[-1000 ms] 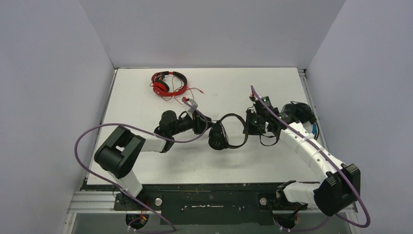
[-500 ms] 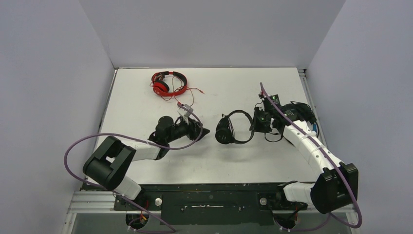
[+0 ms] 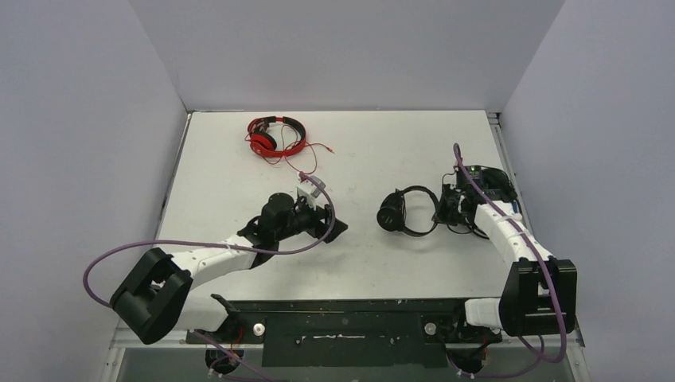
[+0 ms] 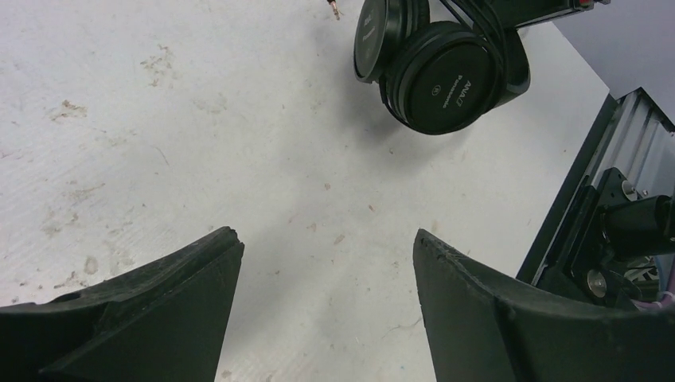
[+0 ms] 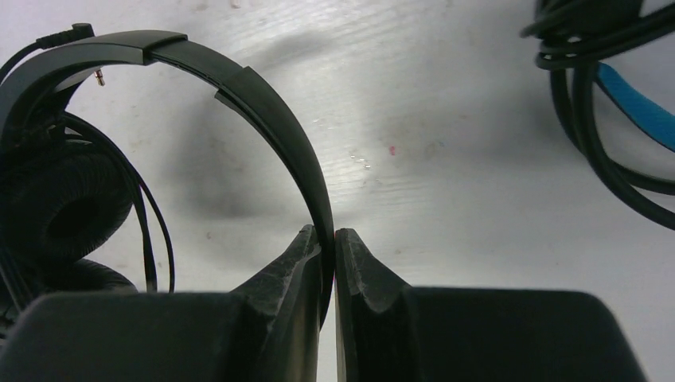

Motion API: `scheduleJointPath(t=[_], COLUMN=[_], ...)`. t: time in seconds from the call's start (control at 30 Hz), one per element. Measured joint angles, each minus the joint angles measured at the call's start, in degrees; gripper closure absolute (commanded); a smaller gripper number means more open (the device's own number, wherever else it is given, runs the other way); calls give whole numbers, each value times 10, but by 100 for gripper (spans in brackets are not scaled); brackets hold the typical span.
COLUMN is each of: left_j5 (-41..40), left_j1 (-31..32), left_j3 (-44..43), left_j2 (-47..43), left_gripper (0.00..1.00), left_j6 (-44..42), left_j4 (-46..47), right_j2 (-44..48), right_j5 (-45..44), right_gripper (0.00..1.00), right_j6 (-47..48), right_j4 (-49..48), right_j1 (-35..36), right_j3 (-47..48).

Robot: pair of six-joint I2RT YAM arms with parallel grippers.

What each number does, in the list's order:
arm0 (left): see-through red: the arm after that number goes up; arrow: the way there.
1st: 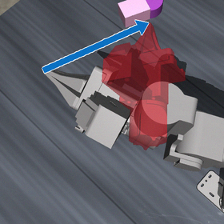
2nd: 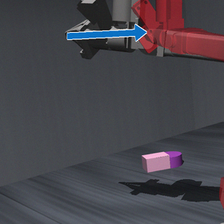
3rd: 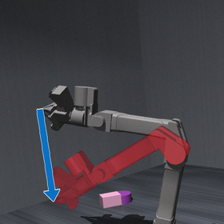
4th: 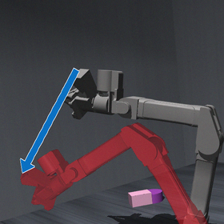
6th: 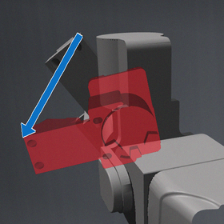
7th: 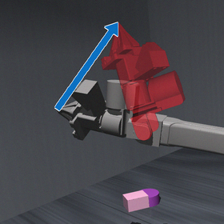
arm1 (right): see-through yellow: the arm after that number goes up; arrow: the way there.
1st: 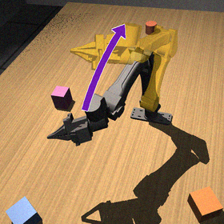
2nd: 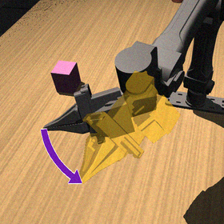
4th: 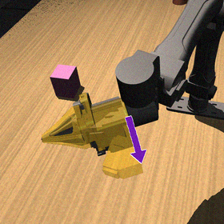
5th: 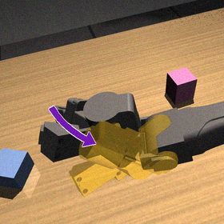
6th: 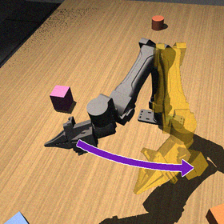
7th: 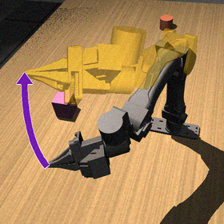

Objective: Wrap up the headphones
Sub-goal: Place the headphones at the center of the board.

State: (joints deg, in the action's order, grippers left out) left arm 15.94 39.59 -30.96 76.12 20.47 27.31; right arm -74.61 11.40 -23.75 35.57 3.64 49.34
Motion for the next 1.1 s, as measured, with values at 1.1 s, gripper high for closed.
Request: scheduleJointPath(t=[1.1], left_j5=[-215], left_j1=[-53], left_j3=[-68], left_j2=[-132], left_gripper=[3], left_j6=[78], left_j4=[-356], right_j2=[-42], right_j5=[-73], right_gripper=[74], right_j6=[-31], right_j4=[-119], right_j1=[-126], right_j3=[-99])
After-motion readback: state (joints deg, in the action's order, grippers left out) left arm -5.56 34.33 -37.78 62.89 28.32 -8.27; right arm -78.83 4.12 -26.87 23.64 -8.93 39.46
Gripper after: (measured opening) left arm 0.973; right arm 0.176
